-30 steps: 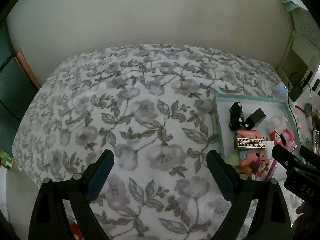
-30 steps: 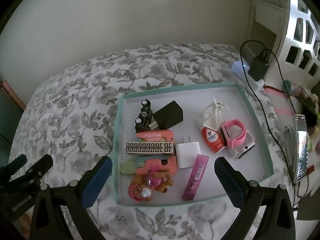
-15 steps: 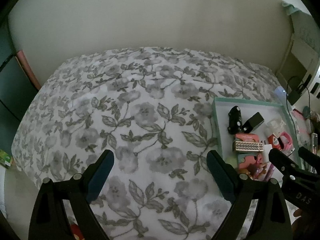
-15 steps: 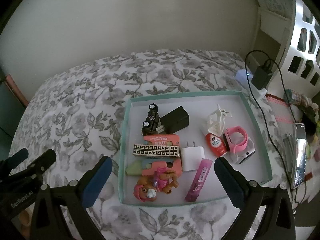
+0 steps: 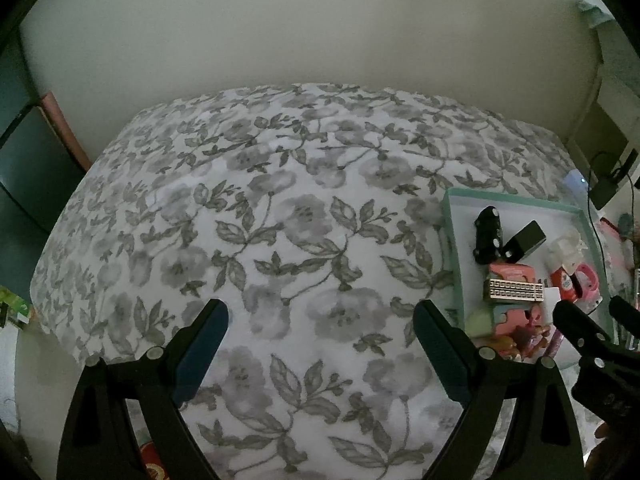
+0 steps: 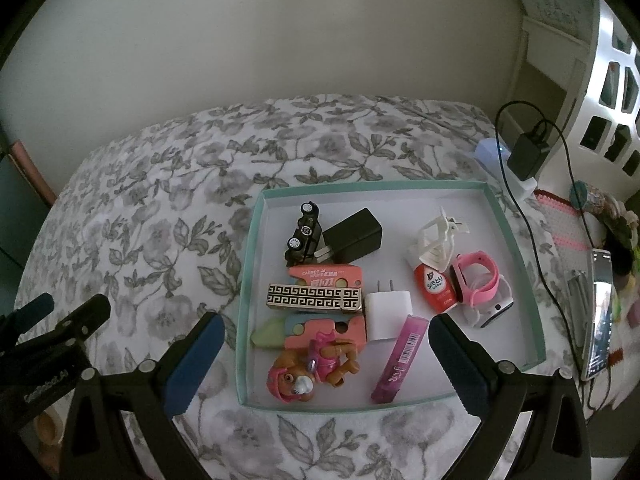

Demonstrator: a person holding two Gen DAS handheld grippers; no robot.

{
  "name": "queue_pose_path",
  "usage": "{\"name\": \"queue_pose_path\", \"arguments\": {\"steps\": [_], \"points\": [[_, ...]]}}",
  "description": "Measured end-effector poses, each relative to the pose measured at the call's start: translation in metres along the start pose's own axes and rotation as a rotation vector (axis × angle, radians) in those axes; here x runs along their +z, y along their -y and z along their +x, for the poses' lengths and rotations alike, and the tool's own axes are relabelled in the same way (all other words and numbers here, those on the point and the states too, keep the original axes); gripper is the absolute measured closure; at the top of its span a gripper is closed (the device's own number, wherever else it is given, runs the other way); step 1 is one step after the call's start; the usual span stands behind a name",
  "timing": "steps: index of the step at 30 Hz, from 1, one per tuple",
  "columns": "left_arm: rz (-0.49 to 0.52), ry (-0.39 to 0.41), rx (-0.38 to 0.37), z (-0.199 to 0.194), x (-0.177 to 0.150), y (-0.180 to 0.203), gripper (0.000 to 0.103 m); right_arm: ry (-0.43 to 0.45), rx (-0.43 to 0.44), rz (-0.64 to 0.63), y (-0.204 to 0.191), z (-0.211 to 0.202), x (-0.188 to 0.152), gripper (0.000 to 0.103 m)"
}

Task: Organize rigid objects

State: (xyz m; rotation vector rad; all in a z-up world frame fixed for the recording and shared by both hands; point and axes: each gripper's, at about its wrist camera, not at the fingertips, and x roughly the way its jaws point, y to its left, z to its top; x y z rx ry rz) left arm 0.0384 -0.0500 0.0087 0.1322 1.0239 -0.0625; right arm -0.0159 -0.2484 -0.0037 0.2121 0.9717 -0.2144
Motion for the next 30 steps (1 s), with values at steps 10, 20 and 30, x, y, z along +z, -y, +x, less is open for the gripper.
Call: {"name": "queue_pose_path", "arguments": {"steps": [10, 20, 30], "points": [[-0.022, -0.021, 0.034, 0.0051, -0.0002, -0.0068, 0.009, -0.004, -0.013, 0.005, 0.0045, 0.0023, -0.0004, 0.000], [-0.029, -0.038, 0.040, 0.0077, 0.0004, -0.0083, 0.009, -0.011, -0.024, 0.013, 0.0082, 0.0055, -0.0006, 0.000], [-0.036, -0.049, 0.045, 0.0103, 0.0001, -0.0097, 0.009, -0.014, -0.027, 0.013, 0.0095, 0.0068, -0.0008, 0.000]]}}
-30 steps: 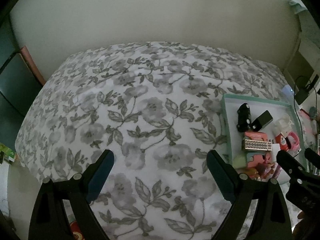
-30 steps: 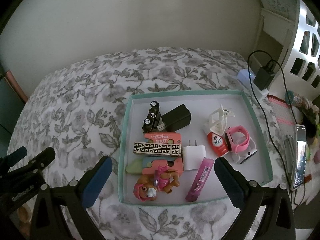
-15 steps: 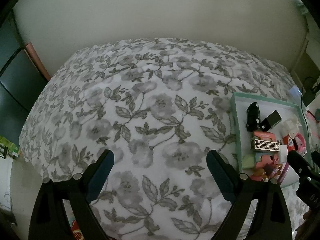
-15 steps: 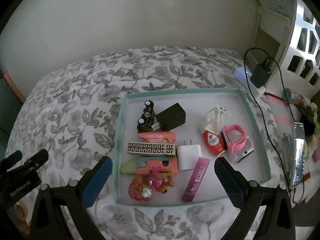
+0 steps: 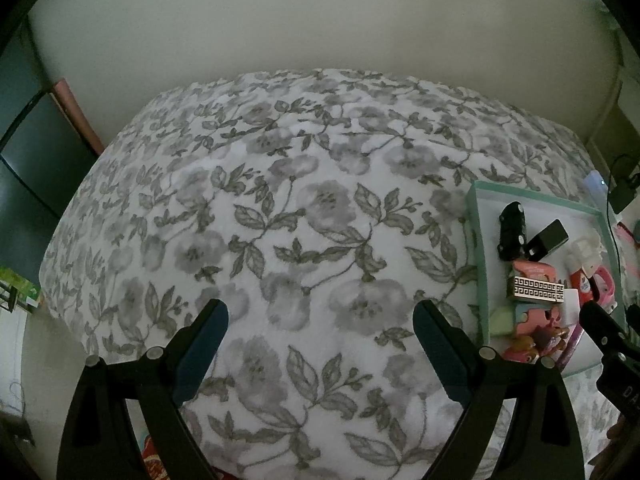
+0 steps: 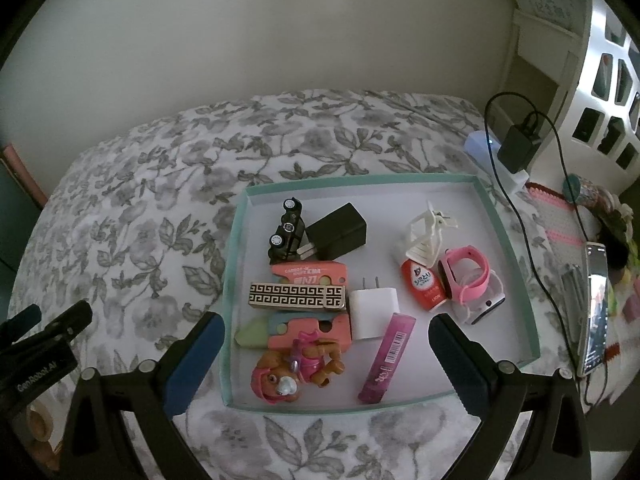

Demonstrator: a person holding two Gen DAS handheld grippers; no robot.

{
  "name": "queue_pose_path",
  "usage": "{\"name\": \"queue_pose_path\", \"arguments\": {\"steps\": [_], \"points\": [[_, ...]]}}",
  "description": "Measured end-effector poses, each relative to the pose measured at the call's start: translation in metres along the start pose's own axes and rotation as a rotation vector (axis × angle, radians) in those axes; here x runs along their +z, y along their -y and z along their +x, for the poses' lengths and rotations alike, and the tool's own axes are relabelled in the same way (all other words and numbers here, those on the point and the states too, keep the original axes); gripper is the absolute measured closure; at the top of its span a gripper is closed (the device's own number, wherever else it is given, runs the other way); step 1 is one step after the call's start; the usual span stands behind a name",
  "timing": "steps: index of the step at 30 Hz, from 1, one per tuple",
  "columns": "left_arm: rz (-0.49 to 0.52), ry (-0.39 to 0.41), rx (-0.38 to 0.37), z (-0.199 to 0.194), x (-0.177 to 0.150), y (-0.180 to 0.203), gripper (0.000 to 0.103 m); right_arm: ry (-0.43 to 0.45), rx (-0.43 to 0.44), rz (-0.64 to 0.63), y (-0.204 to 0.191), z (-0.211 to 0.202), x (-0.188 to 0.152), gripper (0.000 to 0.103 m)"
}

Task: Organize rigid objects

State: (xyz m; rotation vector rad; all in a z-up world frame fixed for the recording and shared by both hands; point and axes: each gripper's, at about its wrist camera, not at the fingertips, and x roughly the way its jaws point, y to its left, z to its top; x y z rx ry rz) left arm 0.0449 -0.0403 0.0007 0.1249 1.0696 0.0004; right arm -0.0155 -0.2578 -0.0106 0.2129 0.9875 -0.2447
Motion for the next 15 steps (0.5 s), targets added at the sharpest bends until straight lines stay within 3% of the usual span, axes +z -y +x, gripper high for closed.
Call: {"name": "queue_pose_path", "arguments": {"steps": [15], "points": [[0.009, 0.009, -0.046, -0.0037, -0.0018, 0.0037, 0.009, -0.007, -0.001, 0.001, -0.0004, 0.0015, -0.0012, 0.000]]}}
